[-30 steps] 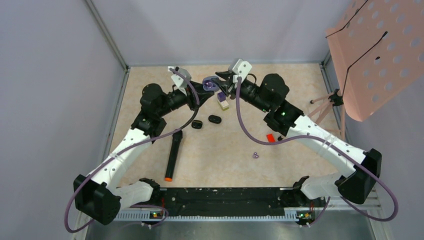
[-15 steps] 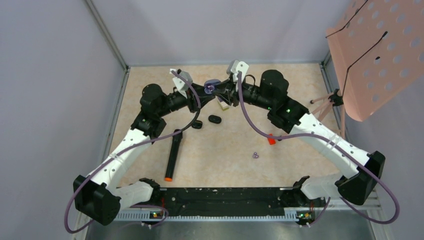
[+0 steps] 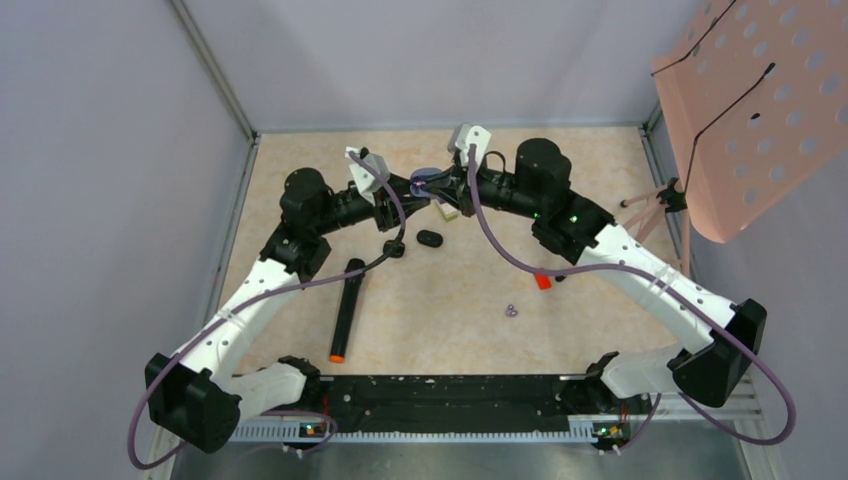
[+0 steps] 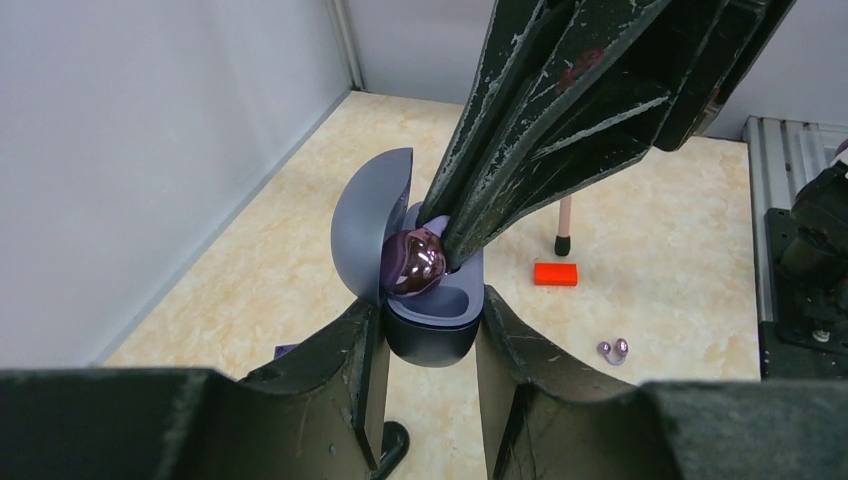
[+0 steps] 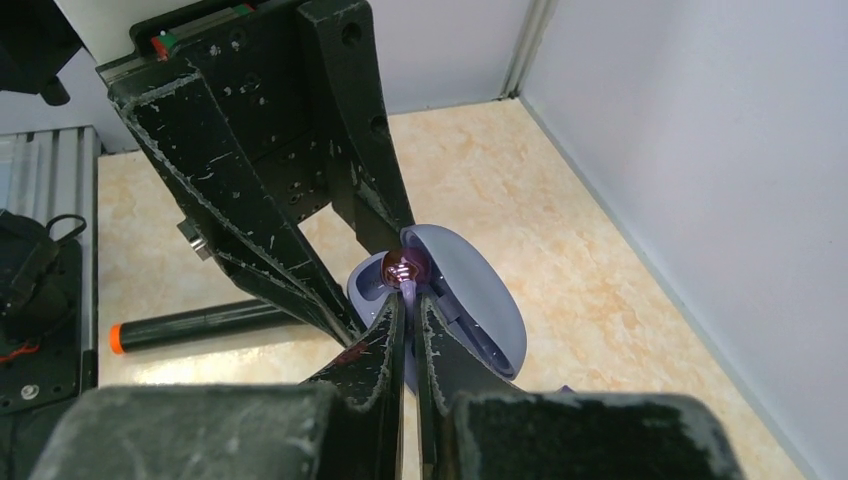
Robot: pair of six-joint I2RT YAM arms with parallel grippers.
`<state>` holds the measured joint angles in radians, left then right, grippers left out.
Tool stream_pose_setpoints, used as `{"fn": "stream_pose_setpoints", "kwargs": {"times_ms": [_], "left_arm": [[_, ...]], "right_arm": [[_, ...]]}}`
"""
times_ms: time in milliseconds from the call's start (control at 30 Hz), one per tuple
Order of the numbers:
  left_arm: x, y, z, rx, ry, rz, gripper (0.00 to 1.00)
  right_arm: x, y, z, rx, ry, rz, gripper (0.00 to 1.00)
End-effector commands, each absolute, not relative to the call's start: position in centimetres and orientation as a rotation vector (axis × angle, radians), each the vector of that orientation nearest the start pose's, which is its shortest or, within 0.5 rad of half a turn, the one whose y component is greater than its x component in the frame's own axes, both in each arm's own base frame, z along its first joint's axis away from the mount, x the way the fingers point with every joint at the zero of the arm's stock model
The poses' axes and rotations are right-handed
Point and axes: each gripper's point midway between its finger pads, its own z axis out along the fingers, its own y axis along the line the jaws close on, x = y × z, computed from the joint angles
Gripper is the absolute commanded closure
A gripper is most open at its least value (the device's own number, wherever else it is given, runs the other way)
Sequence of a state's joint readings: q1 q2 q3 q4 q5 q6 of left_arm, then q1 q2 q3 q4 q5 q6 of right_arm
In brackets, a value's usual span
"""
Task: Insert the wireless bluetooth earbuds into the charging case
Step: Place the earbud in the charging case.
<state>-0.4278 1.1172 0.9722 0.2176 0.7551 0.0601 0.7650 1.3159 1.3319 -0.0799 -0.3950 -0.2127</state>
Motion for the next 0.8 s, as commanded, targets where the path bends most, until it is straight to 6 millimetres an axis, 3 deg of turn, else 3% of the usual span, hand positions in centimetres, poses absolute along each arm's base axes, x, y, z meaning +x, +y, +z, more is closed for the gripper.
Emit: {"fn": "stream_pose_setpoints", "kwargs": {"times_ms": [0, 133, 767], "left_arm": [[26.8, -25.7, 35.9, 1.038, 1.171, -0.814, 1.00], [26.9, -25.7, 35.8, 1.064, 1.177, -0.801, 1.00], [27.1, -26.1, 34.6, 1.090, 1.259, -0.851, 1.00]], "right_arm": [[26.5, 34.0, 40.5, -1.099, 1.209, 0.722, 1.00], [25.7, 33.8, 39.4, -1.190, 1.169, 0.696, 1.00], [25.4, 33.7, 38.8, -1.296, 1.117, 0.635, 1.00]]}}
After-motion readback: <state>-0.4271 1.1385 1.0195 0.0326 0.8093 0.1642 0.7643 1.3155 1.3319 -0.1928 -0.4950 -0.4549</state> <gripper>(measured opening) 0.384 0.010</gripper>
